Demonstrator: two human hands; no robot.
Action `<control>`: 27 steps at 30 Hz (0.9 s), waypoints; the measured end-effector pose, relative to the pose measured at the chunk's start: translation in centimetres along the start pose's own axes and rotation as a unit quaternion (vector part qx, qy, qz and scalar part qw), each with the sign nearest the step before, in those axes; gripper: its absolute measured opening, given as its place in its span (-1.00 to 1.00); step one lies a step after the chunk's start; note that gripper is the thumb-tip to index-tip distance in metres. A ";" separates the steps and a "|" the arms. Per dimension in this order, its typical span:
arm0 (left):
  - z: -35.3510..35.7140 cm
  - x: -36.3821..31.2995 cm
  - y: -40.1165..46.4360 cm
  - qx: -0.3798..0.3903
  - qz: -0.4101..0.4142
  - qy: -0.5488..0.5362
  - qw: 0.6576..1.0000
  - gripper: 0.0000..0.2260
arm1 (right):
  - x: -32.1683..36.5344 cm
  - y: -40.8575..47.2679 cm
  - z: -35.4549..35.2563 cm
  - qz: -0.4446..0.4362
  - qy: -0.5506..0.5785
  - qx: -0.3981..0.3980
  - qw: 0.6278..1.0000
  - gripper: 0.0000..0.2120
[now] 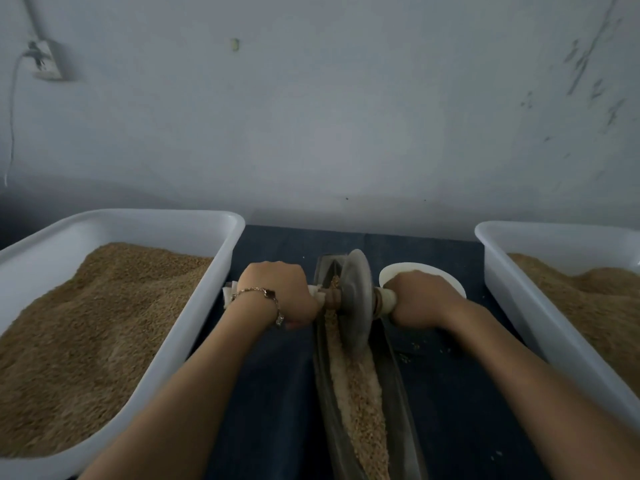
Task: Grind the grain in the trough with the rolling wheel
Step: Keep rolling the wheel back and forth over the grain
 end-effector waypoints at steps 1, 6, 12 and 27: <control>-0.3 -0.1 -0.1 -0.003 -0.001 0.003 1.000 -0.80 | -0.1 -0.2 -0.1 0.002 -0.001 -0.010 1.000 -0.84; 0.3 -1.4 -4.8 -0.149 0.011 0.038 0.988 -0.76 | 1.7 -6.4 -0.2 0.002 -0.065 -0.229 0.971 -0.79; 2.7 -3.0 -13.8 -0.367 0.067 0.034 0.927 -0.86 | 4.0 -14.8 1.7 -0.118 -0.111 -0.453 0.877 -0.49; 1.9 1.4 -0.2 -0.003 -0.014 -0.098 0.995 -0.75 | 1.9 -0.5 -2.4 -0.014 -0.079 -0.014 0.997 -0.94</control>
Point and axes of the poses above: each hand's wrist, its own y-axis towards the middle knuckle, its own z-axis out of the palm, x = y × z, the point moved 9 cm from there along y, towards the middle knuckle, and after that the axes turned 13 degrees about x, right-handed, at the moved point
